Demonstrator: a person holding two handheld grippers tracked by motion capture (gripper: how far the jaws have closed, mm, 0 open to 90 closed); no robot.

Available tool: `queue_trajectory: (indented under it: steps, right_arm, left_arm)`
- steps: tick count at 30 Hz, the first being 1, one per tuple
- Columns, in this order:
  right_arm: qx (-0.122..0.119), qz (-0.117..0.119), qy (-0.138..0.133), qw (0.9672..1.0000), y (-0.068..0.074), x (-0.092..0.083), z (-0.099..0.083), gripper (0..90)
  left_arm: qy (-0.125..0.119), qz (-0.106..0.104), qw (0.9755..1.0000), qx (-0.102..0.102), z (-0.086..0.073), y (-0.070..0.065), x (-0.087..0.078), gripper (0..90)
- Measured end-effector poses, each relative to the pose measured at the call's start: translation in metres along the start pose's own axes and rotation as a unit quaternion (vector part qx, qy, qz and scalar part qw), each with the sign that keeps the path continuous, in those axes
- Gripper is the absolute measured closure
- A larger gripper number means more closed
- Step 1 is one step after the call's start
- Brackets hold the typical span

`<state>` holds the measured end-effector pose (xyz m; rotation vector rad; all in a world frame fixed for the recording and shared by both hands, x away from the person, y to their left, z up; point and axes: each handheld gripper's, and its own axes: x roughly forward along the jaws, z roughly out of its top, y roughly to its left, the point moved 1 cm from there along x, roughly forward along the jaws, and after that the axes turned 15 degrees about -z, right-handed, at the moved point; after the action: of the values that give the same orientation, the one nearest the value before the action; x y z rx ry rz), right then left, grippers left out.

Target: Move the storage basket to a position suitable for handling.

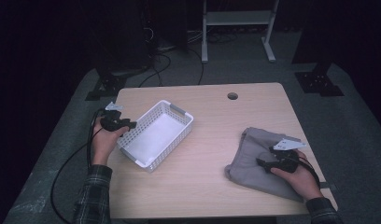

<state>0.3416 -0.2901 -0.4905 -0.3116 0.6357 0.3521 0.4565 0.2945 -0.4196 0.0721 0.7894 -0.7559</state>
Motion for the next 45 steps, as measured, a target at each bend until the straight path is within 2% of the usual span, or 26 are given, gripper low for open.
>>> queue_trajectory:
  steps: [3,5,9,11,16,24,29,32,38,41,45]
  right_arm:
    - [0.000,0.001,0.000,1.0000,0.000,0.000,0.000,22.5]
    - [0.000,0.001,0.001,1.0000,0.000,0.000,0.000,22.5]
    - [0.000,0.001,0.000,1.0000,0.000,0.000,0.000,22.5]
    - [0.000,0.002,0.000,1.0000,0.000,0.000,0.000,22.5]
    - [0.000,0.003,0.000,1.0000,0.000,0.001,0.000,22.5]
    - [-0.001,0.003,0.000,1.0000,0.000,0.001,0.000,22.5]
    - [-0.001,0.003,0.000,1.0000,0.000,0.001,0.000,22.5]
    - [-0.001,0.003,0.000,1.0000,0.000,0.001,0.000,22.5]
    - [-0.001,0.003,0.000,1.0000,0.000,0.001,0.000,22.6]
    - [-0.001,0.003,0.000,1.0000,0.000,0.001,0.000,22.6]
    - [-0.001,0.003,0.000,1.0000,0.000,0.001,0.000,22.6]
  left_arm:
    - [0.018,-0.009,0.9998,-0.004,-0.002,0.000,0.006,69.3]
    - [0.025,-0.013,0.9996,-0.010,-0.002,-0.002,0.007,78.5]
    - [0.040,-0.020,0.9988,-0.022,-0.002,-0.010,0.006,83.4]
    - [0.044,-0.008,0.9986,-0.029,-0.004,-0.015,0.005,84.3]
    - [0.047,0.000,0.9983,-0.035,-0.012,-0.028,-0.002,84.3]
    - [0.037,0.011,0.9977,-0.056,-0.035,-0.047,-0.021,84.4]
    - [0.028,0.010,0.9973,-0.067,-0.052,-0.055,-0.032,84.4]
    - [0.027,0.016,0.9970,-0.071,-0.059,-0.061,-0.039,84.4]
    - [0.018,0.015,0.9970,-0.074,-0.063,-0.062,-0.041,83.9]
    - [0.003,0.007,0.9977,-0.068,-0.060,-0.063,-0.043,74.4]
    - [-0.016,0.007,0.9986,-0.050,-0.053,-0.067,-0.046,62.9]
